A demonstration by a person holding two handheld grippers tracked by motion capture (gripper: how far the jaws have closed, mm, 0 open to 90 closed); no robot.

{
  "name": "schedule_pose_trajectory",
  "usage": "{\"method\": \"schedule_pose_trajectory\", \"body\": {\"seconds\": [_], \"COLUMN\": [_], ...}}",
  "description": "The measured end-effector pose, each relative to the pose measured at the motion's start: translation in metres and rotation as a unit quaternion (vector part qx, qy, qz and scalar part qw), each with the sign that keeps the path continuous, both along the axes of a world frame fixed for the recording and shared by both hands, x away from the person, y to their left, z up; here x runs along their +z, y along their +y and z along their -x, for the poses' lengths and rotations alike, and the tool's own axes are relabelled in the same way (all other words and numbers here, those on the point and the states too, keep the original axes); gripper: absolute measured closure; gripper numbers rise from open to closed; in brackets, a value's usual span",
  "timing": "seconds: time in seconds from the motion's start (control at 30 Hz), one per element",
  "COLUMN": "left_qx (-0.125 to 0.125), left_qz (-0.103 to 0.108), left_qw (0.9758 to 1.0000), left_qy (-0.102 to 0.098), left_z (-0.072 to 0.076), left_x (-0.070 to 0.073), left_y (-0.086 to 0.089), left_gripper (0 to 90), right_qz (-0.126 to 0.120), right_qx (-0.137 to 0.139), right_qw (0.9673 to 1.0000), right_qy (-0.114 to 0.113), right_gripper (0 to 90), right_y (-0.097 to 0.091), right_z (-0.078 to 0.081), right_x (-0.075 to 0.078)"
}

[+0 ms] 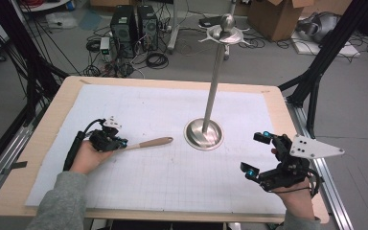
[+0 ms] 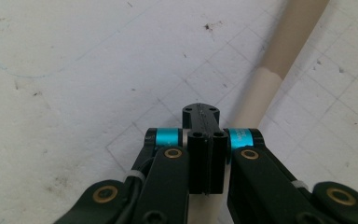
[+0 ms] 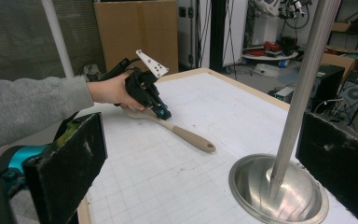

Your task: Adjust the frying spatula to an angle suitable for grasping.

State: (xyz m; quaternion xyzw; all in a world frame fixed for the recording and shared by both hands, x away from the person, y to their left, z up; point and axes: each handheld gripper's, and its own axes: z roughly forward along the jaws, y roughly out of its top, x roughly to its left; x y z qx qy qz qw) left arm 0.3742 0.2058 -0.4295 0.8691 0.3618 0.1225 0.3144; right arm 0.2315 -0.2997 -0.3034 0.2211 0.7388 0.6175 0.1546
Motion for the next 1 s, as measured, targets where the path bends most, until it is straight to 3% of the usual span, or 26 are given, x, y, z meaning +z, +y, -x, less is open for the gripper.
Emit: {"method": "schedule_pose_trajectory", "body": {"seconds": [0.23, 0.63, 1.0], "left_qx": [0.007, 0.020, 0.029], "left_qz": [0.027, 0.037, 0.046], "left_qw": [0.9996, 0.9990, 0.9985], "left_qy": [0.006, 0.013, 0.005], "left_z": [0.005, 0.019, 0.038], "left_x": [-0.002, -0.002, -0.004], "left_y": [0.008, 0.015, 0.024], "left_gripper": [89.8, 89.9, 89.9], "right_qz": [-0.001, 0.000, 0.004], "right_qx": [-0.001, 0.002, 0.006], "right_qw": [1.0000, 1.0000, 1.0000], "right_qy": [0.001, 0.000, 0.002], "right_gripper": [0.8, 0.8, 0.7], "right_y": [0.000, 0.002, 0.005], "right_z": [0.001, -0.001, -0.001], "right_x": [0.001, 0.000, 0.001]}}
